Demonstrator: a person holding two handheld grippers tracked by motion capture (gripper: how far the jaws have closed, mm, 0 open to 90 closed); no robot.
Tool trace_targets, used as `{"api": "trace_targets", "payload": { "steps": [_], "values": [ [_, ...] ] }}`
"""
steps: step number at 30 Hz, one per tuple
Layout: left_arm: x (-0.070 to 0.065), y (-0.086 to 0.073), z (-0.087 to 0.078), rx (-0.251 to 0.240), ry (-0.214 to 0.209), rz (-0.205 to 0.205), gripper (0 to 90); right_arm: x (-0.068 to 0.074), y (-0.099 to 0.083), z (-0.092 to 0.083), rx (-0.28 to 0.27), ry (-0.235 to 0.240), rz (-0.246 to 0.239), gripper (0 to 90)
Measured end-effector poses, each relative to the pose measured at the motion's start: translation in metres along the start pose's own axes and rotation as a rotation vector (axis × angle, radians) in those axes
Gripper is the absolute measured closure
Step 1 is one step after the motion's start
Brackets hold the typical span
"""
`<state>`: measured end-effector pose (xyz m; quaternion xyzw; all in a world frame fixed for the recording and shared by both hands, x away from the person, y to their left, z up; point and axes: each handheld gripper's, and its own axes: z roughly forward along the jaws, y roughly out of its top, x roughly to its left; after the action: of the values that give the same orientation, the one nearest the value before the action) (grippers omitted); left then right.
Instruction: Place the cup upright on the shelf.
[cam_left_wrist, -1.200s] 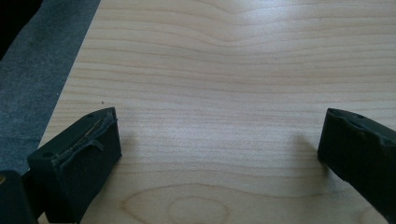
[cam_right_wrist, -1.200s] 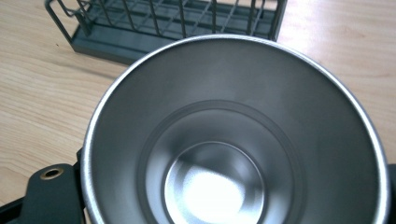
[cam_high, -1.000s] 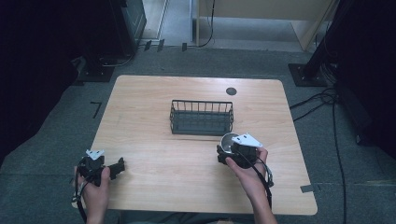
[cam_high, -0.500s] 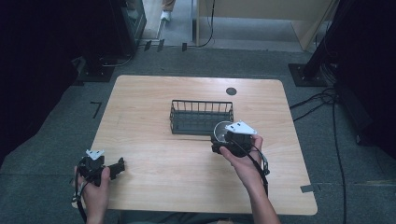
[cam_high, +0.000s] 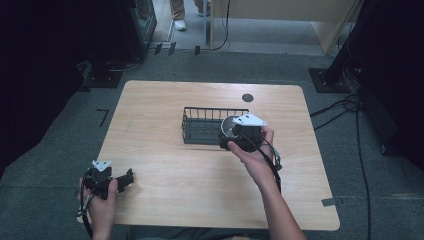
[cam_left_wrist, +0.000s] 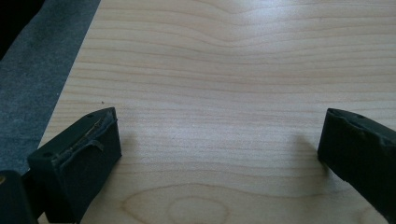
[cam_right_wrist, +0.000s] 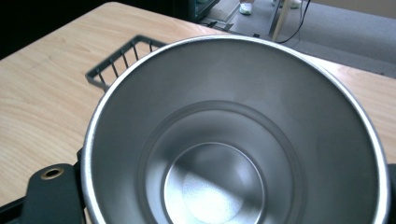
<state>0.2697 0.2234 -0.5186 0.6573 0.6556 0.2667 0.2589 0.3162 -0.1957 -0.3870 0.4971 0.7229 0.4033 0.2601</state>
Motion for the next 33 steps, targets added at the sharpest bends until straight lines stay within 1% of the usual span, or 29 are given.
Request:
{"api": "trace_targets", "payload": {
  "steps": [2,4,5,6,8,9,13,14,16,19,20,21,22,23,29,30,33],
  "values": [
    [0.000,0.000,0.000,0.000,0.000,0.000,0.0,0.000,0.002,0.001,-0.002,0.001,-0.001,18.0],
    [0.000,0.000,0.000,0.000,0.000,0.000,0.0,0.001,0.011,0.007,-0.005,0.002,-0.008,18.0],
    [0.000,0.000,0.000,0.000,0.000,0.000,0.0,0.001,0.011,0.007,-0.005,0.002,-0.008,18.0],
    [0.000,0.000,0.000,0.000,0.000,0.000,0.0,0.001,0.016,0.012,-0.006,0.003,-0.014,18.0],
    [0.000,0.000,0.000,0.000,0.000,0.000,0.0,0.002,0.018,0.014,-0.006,0.004,-0.017,18.0],
    [0.000,0.000,0.000,0.000,0.000,0.001,0.0,0.002,0.023,0.021,0.002,0.001,-0.024,18.0],
    [0.000,0.000,0.000,0.000,-0.001,0.000,0.0,0.002,0.027,0.029,0.009,-0.001,-0.023,18.0],
    [0.000,0.000,0.000,0.000,0.000,0.000,0.0,0.002,0.032,0.036,0.010,-0.004,-0.023,18.0],
    [0.000,0.000,0.000,0.000,0.001,0.001,0.0,0.002,0.033,0.039,0.009,-0.007,-0.026,18.0],
    [0.000,0.000,0.000,0.001,0.000,0.001,0.0,0.001,0.040,0.052,0.018,-0.019,-0.021,18.0],
    [0.000,0.000,0.000,0.001,0.000,0.002,0.0,0.001,0.040,0.052,0.018,-0.019,-0.021,18.0],
    [0.000,0.000,0.000,0.001,0.000,0.002,0.0,-0.001,0.042,0.060,0.023,-0.025,-0.016,18.0],
    [0.000,0.000,0.000,0.001,0.000,0.002,0.0,-0.001,0.042,0.060,0.023,-0.025,-0.016,18.0],
    [0.000,0.000,0.000,0.001,0.000,0.002,0.0,-0.003,0.044,0.067,0.033,-0.033,-0.008,18.0],
    [0.000,0.000,0.000,0.001,0.000,0.002,0.0,-0.009,0.044,0.084,0.035,-0.060,0.018,18.0],
    [0.000,0.000,0.000,0.001,0.000,0.002,0.0,-0.009,0.044,0.084,0.035,-0.060,0.018,18.0],
    [0.000,0.000,0.000,0.001,0.000,0.002,0.0,-0.010,0.040,0.094,0.044,-0.071,0.015,18.0]
  ]
}}
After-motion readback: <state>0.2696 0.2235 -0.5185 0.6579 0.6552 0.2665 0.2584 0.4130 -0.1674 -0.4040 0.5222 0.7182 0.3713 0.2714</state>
